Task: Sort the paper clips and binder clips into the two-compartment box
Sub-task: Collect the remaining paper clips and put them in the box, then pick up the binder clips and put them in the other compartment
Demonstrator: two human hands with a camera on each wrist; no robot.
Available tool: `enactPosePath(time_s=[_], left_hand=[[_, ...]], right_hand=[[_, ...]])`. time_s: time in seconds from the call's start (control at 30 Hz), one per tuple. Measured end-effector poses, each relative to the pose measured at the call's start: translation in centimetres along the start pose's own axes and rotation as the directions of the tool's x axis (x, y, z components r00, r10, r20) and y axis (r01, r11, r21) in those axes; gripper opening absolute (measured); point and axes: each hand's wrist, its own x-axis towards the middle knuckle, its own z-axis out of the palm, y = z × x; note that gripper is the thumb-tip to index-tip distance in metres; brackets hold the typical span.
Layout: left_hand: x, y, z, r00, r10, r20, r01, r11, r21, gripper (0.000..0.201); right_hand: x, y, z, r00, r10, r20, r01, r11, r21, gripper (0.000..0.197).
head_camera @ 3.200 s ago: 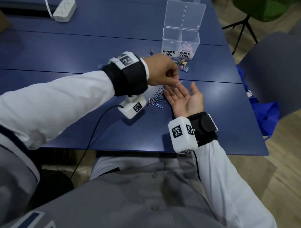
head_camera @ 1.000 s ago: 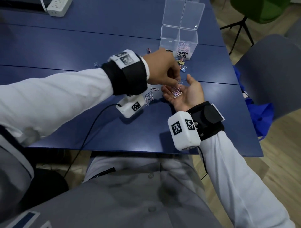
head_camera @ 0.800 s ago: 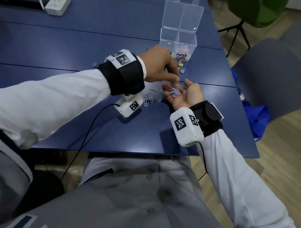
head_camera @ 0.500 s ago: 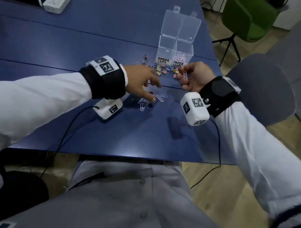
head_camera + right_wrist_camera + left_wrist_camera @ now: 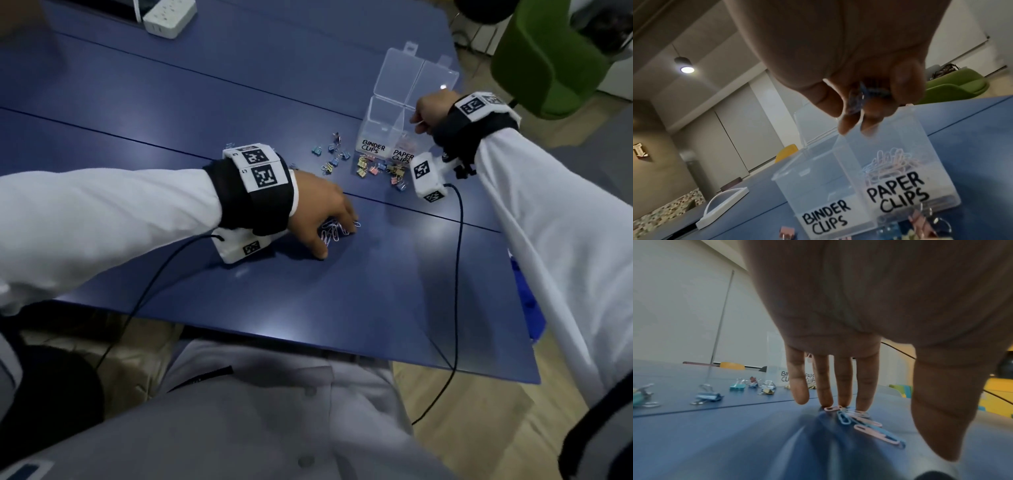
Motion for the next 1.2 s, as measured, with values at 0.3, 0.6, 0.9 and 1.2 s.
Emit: enactPosePath(time_s=[0.3,0.6,0.9,1.2], left_hand=[[0.2,-1.0,0.2,0.996,0.056,-0.076,-0.059,0.998,-0.034,0.049],[1.0,-0.8,0.0,0.982,0.014,-0.19,-0.025,0.998,-0.055,0.021],[2.1,-0.2,-1.0,0.97,-0.086,-0.226,0.056,0.989,-0.136,0.014],[5.9,-1.4,-7.6,0.895,-0.216,-0.39,0.111,0.955,-0.275,0.013]], right_hand=[[-0.7,0.8,0.0,0.995,-0.005,-0.103,-0.002,0.998,-0.069,0.049],[-12.9,2.7,3.1,0.949,-0.256,-0.182,0.263,0.965,0.015,0.025],[-16.2,6.6,7.5,0.981,-0.17,0.093,0.158,0.98,0.121,0.017],[-17.1,7.8,8.1,0.984,-0.147,0.106,0.12,0.967,0.224,0.019]])
